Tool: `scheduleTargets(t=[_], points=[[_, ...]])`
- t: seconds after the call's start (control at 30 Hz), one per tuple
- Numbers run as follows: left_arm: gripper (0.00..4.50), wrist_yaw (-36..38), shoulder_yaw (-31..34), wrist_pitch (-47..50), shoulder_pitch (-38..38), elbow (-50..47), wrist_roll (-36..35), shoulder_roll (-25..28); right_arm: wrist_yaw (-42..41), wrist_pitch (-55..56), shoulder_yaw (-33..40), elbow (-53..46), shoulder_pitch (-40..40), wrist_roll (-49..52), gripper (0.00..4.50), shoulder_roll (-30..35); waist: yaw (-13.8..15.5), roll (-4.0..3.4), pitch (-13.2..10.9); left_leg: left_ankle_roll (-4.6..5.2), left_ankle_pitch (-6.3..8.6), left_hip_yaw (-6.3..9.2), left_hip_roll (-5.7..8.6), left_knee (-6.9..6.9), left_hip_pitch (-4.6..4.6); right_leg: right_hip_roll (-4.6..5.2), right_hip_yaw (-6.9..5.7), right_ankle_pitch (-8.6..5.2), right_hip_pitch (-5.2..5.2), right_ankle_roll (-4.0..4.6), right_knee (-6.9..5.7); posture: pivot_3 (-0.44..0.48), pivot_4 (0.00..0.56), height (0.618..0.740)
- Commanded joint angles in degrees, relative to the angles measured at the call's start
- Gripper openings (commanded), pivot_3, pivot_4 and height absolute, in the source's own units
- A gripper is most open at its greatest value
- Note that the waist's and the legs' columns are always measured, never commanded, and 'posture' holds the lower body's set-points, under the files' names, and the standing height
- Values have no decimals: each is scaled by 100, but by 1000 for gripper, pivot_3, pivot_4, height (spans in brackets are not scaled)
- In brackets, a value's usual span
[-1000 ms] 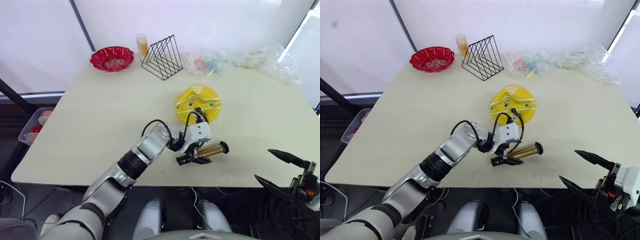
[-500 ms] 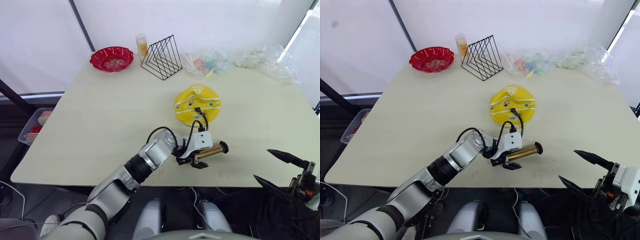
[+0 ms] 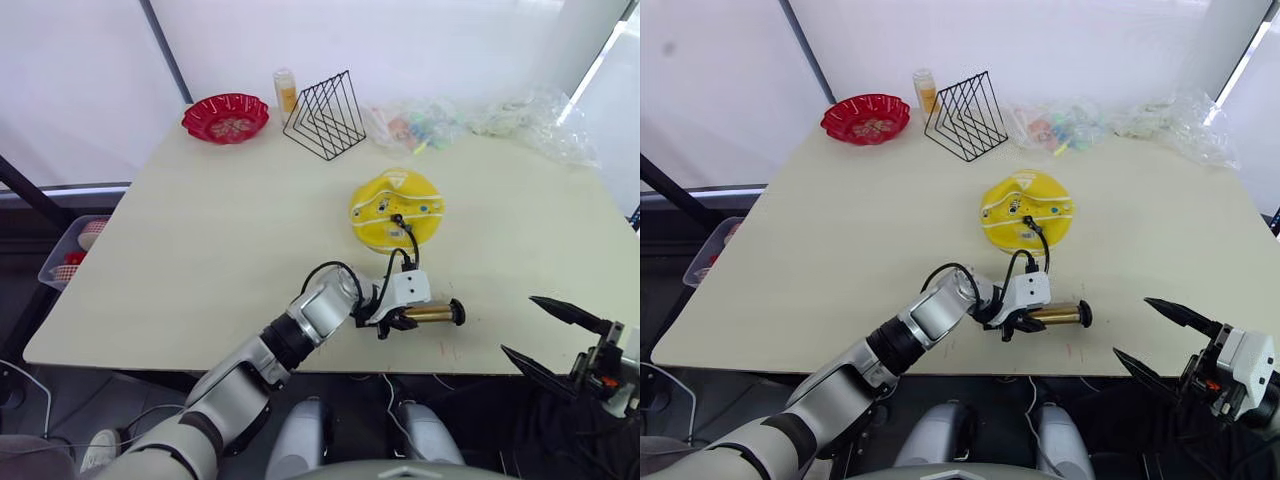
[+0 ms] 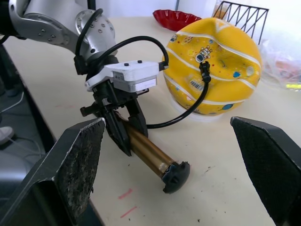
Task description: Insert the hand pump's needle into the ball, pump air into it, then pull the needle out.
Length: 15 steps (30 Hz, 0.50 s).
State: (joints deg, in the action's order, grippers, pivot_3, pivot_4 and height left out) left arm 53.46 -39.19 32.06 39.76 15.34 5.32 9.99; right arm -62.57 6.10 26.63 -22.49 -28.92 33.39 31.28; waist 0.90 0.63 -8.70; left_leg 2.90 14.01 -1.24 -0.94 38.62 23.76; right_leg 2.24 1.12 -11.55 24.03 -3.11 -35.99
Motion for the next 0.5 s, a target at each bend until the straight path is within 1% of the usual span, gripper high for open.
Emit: scheduleTargets(t=[0.03, 0.07, 0.2, 0.3, 0.5], points=[[1064, 94, 285, -34, -14, -258, -131, 71, 279, -135, -62, -295, 5, 153, 4500, -71, -8, -1, 1, 0, 0, 0, -1, 0, 0, 0, 0, 0, 0, 0, 0, 0, 150, 737], [1064, 122, 302, -43, -22, -287, -144, 99, 313, -153, -88, -327, 3, 161, 4500, -80, -13, -2, 1, 0, 0, -1, -2, 0, -1, 0, 1, 0, 0, 0, 0, 0, 150, 737], [1064, 147, 780, -238, -178, -660, -460, 214, 817, -485, -316, -638, 141, 441, 4500, -311, -17, -4, 1, 0, 0, -2, -8, -2, 1, -4, 2, 1, 3, 4, 0, 0, 150, 737], [1064, 202, 974, -402, -273, -839, -631, 235, 1156, -761, -365, -751, 257, 594, 4500, -376, -2, -5, 0, 0, 0, -3, -10, -1, 2, -2, 2, 8, 2, 15, 0, 0, 150, 737], [1064, 321, 1499, -682, -530, -1165, -1152, 263, 2080, -1476, -569, -1005, 637, 1057, 4500, -601, -3, -4, 0, 0, 0, -4, -6, 0, 4, 2, 1, 12, 2, 21, 0, 0, 150, 737]])
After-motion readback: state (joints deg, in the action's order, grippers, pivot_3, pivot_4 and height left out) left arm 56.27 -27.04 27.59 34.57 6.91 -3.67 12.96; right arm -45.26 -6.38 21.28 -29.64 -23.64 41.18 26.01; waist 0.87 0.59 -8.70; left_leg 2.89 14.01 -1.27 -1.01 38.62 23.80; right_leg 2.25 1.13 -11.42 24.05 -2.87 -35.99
